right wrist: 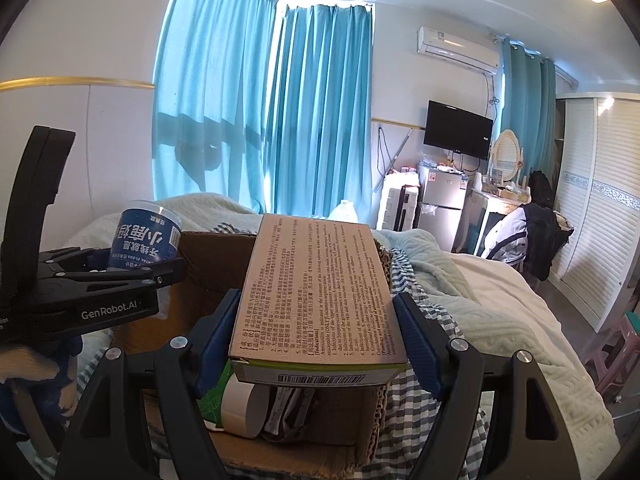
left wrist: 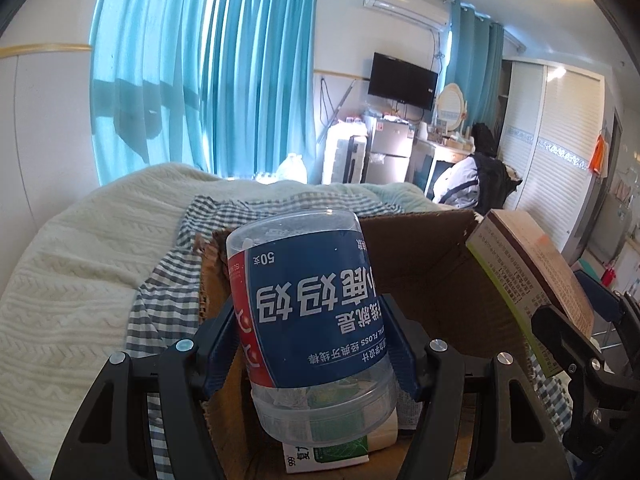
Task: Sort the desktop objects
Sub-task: 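Carry the bottle in the left tool while the right carries the carton over the box, then open the left tool to drop the bottle while the right drops the tan carton into the box, then move both open tools back from the box toward the items on the checkered cloth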
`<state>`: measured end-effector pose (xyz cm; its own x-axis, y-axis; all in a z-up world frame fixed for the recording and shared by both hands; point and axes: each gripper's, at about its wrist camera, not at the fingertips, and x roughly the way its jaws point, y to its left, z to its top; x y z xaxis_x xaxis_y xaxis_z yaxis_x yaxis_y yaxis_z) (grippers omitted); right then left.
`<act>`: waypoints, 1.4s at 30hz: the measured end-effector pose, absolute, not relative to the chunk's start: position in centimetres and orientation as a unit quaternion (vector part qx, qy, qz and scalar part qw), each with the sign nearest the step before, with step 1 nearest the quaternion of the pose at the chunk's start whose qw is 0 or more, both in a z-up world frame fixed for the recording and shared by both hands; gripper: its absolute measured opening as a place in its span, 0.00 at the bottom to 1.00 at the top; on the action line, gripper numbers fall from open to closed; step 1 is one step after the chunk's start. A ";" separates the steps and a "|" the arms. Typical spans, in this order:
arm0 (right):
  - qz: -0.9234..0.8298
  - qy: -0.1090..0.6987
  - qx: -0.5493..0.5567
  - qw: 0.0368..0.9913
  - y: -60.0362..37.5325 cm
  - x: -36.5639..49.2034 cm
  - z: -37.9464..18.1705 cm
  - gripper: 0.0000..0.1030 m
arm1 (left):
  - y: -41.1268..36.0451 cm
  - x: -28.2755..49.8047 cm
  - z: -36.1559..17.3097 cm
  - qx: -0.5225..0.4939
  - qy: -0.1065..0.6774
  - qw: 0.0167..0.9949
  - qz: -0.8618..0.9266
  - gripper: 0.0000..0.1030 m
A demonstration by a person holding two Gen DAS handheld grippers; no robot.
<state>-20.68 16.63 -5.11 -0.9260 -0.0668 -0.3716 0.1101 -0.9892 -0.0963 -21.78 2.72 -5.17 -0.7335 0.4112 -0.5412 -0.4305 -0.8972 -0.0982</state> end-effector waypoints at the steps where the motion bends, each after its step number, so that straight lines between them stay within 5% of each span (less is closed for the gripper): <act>1: -0.979 0.058 0.191 0.048 16.5 -21.3 -5.4 0.73 | 2.9 -22.2 -5.6 -0.294 0.020 0.230 0.928 0.65; 14: -0.961 0.067 0.265 0.036 17.7 -26.3 -9.9 0.74 | 4.2 -25.3 -9.1 -0.337 0.032 0.225 0.914 0.67; 17: -0.961 0.075 0.264 0.033 17.8 -26.5 -10.2 0.74 | 4.0 -25.3 -9.3 -0.329 0.033 0.227 0.916 0.82; 21: -0.966 0.061 0.249 0.039 17.9 -26.0 -9.8 0.82 | 4.0 -24.7 -8.5 -0.317 0.034 0.230 0.920 0.90; 42: -0.990 -0.010 0.139 0.007 21.3 -15.6 -1.3 1.00 | -0.4 -19.0 -1.0 -0.255 -0.038 0.200 0.945 1.00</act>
<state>-15.59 21.34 -1.26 -0.9611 -0.0170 -0.2756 0.0117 -0.9997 0.0208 -19.02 -0.41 -0.97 -0.7896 0.3974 -0.4674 -0.3582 -0.9172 -0.1747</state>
